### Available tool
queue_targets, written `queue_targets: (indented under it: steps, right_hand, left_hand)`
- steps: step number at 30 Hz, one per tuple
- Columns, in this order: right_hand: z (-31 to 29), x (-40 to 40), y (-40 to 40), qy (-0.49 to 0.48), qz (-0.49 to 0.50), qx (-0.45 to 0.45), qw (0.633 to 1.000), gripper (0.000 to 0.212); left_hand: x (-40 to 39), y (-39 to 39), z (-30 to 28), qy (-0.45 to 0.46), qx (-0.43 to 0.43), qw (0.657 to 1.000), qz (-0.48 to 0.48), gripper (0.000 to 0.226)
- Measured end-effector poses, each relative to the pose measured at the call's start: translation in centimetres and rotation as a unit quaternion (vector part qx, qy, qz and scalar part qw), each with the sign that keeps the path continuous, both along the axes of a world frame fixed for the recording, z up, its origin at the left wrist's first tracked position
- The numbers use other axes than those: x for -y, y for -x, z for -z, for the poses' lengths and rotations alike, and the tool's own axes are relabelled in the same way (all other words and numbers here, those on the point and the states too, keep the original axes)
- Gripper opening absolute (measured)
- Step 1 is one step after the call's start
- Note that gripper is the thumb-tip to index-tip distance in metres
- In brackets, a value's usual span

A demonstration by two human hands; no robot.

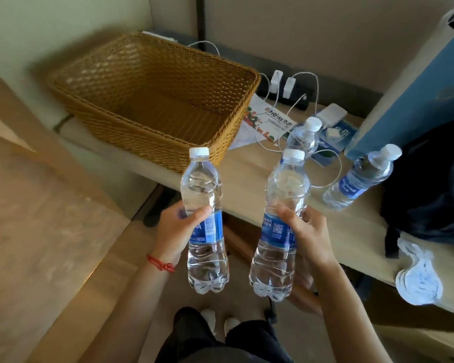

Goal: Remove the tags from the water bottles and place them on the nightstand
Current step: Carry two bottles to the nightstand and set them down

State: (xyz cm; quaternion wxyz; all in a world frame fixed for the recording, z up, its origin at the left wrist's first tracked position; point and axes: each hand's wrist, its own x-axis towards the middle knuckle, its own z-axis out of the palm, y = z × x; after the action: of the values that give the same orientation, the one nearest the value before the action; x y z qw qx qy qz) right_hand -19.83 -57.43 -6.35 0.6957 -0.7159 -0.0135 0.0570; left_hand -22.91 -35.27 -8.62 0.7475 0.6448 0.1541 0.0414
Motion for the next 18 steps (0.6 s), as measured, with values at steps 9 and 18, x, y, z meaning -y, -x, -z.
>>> queue_targets:
  steps: [9, 18]
  right_hand:
    - [-0.3, -5.0, -0.1, 0.025, -0.207, -0.057, 0.976, 0.046]
    - [1.7, -12.8, 2.5, 0.084, -0.377, -0.096, 0.917, 0.017]
  left_hand:
    - [-1.1, 8.3, 0.7, -0.023, -0.023, 0.971, -0.236, 0.012]
    - [-2.5, 19.0, 2.0, 0.0, -0.064, 0.886, -0.459, 0.005]
